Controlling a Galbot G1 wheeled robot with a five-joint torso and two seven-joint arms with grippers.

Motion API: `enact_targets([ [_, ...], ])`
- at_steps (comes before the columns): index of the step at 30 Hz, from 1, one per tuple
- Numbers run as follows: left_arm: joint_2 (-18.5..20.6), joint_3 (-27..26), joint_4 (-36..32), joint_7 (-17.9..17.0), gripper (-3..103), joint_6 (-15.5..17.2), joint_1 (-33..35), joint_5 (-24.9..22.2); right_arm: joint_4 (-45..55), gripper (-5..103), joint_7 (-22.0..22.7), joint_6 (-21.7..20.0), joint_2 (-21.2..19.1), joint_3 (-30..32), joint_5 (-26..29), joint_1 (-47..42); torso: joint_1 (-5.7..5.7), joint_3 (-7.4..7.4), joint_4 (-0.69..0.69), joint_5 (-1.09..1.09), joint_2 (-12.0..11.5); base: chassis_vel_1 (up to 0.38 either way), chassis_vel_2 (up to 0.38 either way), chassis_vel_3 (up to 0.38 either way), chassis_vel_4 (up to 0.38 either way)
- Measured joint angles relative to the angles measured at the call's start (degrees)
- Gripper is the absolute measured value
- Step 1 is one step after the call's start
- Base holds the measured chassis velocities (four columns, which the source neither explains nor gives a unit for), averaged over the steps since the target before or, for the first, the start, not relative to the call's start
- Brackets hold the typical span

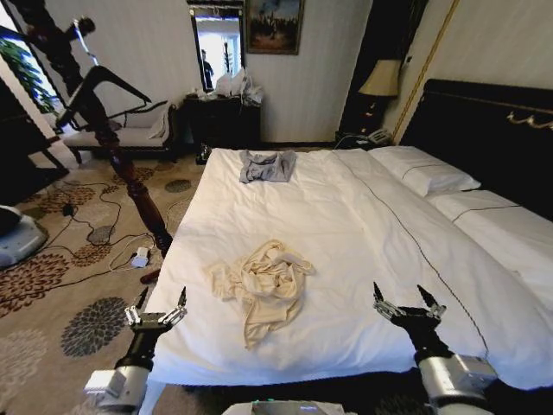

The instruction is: Pick up the clothes from the bed and hang them on the clothes hanger.

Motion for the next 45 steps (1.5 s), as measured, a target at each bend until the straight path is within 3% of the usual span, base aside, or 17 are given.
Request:
enact_targets([
  [14, -0.2, 3.2, 2.6, 0.5, 100, -0.9, 2.6, -0.2, 0.0, 100, 1.1, -0.1, 1.9, -4.1, -0.6, -1.4, 0.00, 0.00, 0.01, 0.01, 0.0, 0.000, 0.000, 0.000, 0.000],
  [19, 2.5, 6.8, 4.1, -0.5, 100, 1.4, -0.4, -0.7, -0.2, 100, 1.5, 0.0, 2.0, -4.2, -0.7, -1.5, 0.00, 0.00, 0.01, 0.01, 0.0, 0.000, 0.000, 0.000, 0.000],
  [22, 6.5, 12.3, 6.6, -3.4, 100, 5.4, -5.9, -5.1, -0.3, 100, 1.8, -0.3, 2.1, -4.0, -0.7, -1.6, 0.00, 0.01, 0.01, 0.01, 0.0, 0.000, 0.000, 0.000, 0.000],
  [27, 8.0, 17.3, 10.2, -5.0, 100, 8.8, -12.1, -10.3, -0.7, 100, 1.8, -0.8, 2.2, -3.9, -1.0, -1.4, 0.00, 0.01, 0.02, 0.01, 0.0, 0.000, 0.000, 0.000, 0.000],
  [28, 8.2, 19.7, 12.4, -5.2, 100, 10.0, -16.6, -12.1, -0.9, 100, 1.8, -1.0, 2.6, -3.9, -1.3, -1.5, 0.00, 0.01, 0.02, 0.00, 0.0, 0.000, 0.000, 0.000, 0.000],
  [34, 9.4, 26.6, 16.0, -5.9, 100, 11.1, -26.7, -17.7, -1.4, 100, 1.8, -1.2, 3.3, -3.5, -1.7, -1.6, 0.01, 0.01, -0.01, 0.00, 0.0, 0.000, 0.000, 0.000, 0.000],
  [36, 9.9, 31.5, 17.3, -6.3, 100, 11.8, -31.5, -23.2, -2.1, 100, 1.9, -1.6, 3.5, -3.3, -1.7, -1.1, 0.01, 0.01, -0.01, 0.01, 0.0, 0.000, 0.000, 0.000, 0.000],
  [42, 10.3, 37.1, 19.5, -6.8, 100, 12.5, -36.1, -26.2, -2.4, 100, 1.9, -1.7, 4.2, -2.9, -2.0, -1.4, 0.01, 0.01, 0.01, 0.01, 0.0, 0.000, 0.000, 0.000, 0.000],
  [45, 9.7, 38.5, 20.9, -6.5, 100, 12.4, -37.6, -24.8, -2.4, 100, 2.0, -1.8, 4.4, -2.3, -1.9, -1.2, 0.01, 0.01, 0.00, 0.01, 0.0, 0.000, 0.000, 0.000, 0.000],
])
